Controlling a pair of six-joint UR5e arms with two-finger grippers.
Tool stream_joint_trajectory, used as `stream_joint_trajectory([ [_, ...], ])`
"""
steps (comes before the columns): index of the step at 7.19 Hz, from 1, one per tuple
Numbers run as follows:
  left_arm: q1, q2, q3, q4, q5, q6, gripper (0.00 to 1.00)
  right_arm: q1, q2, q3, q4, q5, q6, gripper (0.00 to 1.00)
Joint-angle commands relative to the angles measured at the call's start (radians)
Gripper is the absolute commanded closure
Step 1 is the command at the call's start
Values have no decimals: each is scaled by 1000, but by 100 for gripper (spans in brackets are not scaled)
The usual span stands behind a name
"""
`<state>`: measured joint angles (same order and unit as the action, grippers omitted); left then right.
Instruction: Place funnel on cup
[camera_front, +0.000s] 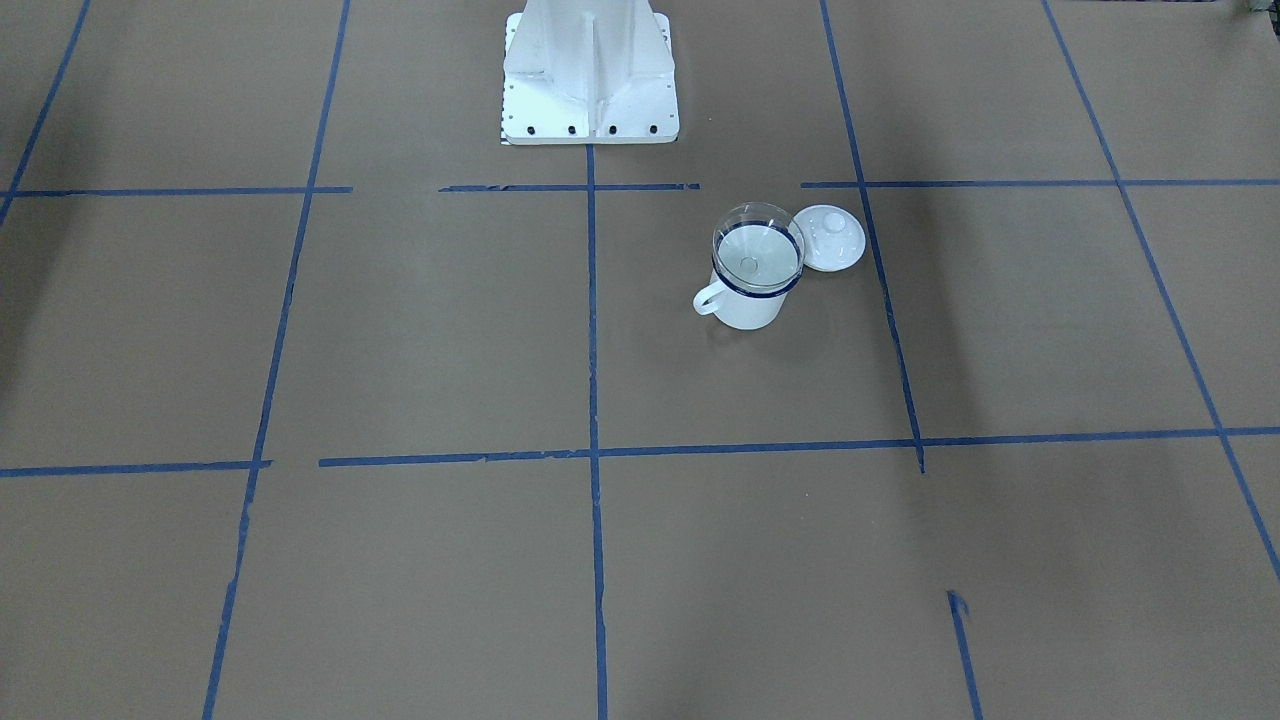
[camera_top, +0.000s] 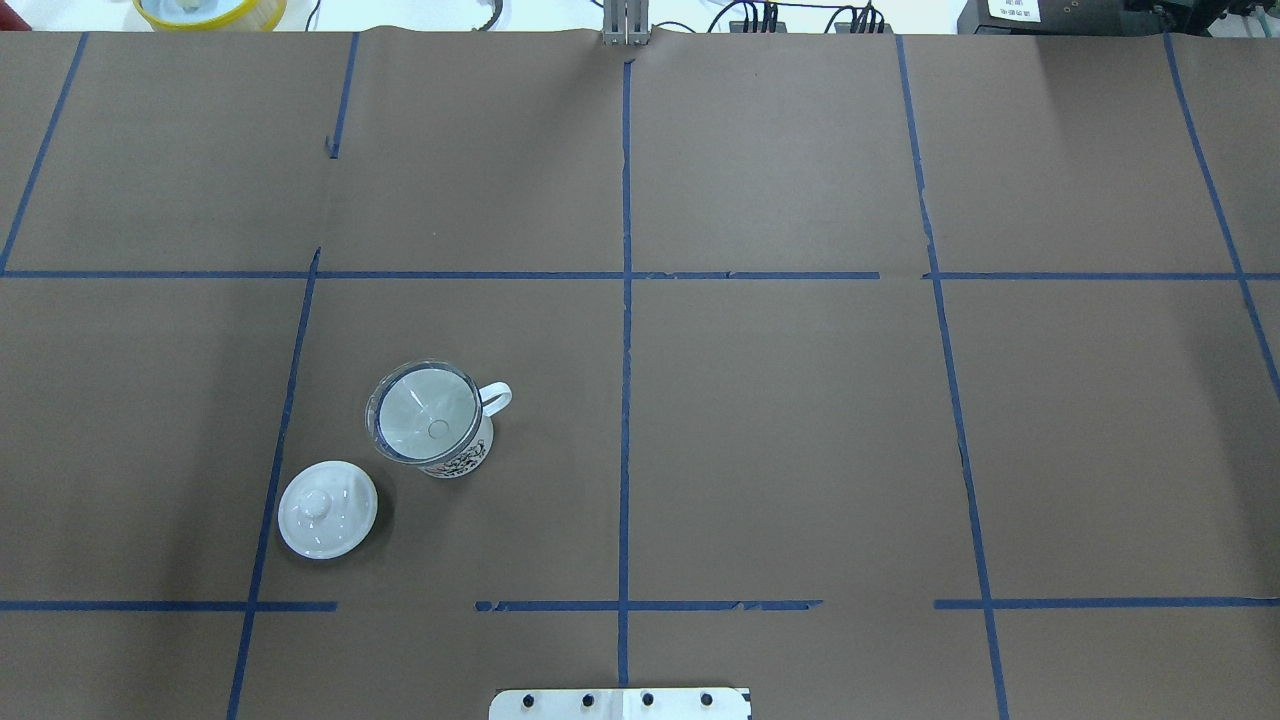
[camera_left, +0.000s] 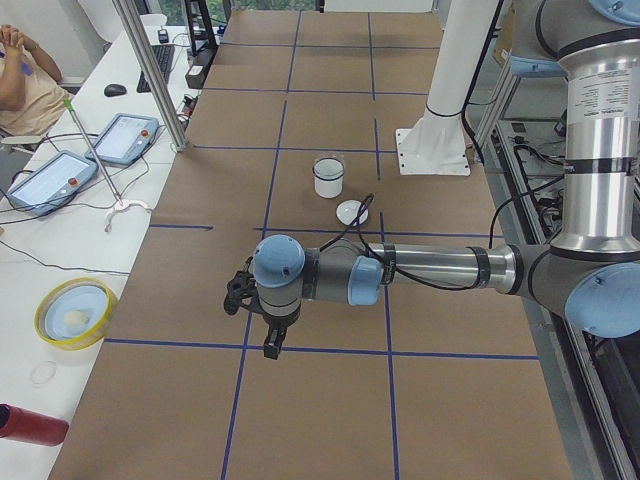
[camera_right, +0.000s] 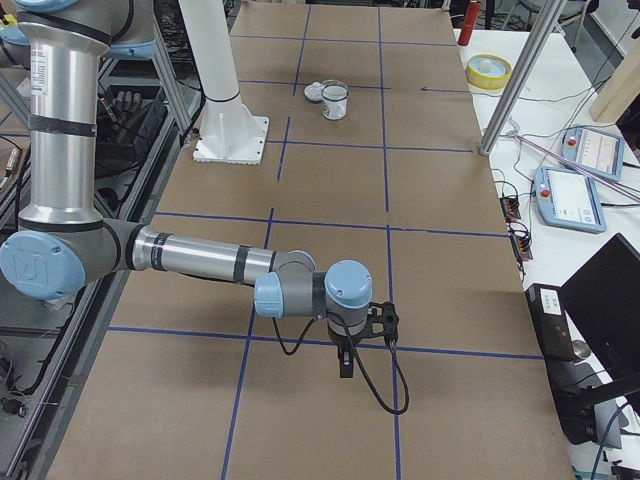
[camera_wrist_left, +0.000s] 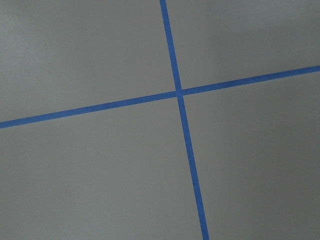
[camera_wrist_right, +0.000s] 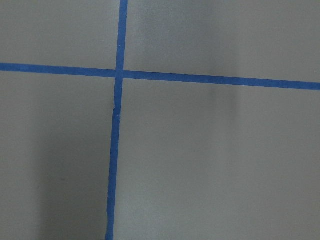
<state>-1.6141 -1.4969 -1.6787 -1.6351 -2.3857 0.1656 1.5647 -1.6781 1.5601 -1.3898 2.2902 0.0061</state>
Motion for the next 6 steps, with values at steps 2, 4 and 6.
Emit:
stream_joint_trajectory([
  [2,0,1,-3,0,-3,-3,0,0,0,0,0,0,0,0],
  [4,0,1,-1,0,2,-5,0,0,0,0,0,0,0,0],
  [6,-1,3,-3,1,5,-5,0,0,0,0,0,0,0,0],
])
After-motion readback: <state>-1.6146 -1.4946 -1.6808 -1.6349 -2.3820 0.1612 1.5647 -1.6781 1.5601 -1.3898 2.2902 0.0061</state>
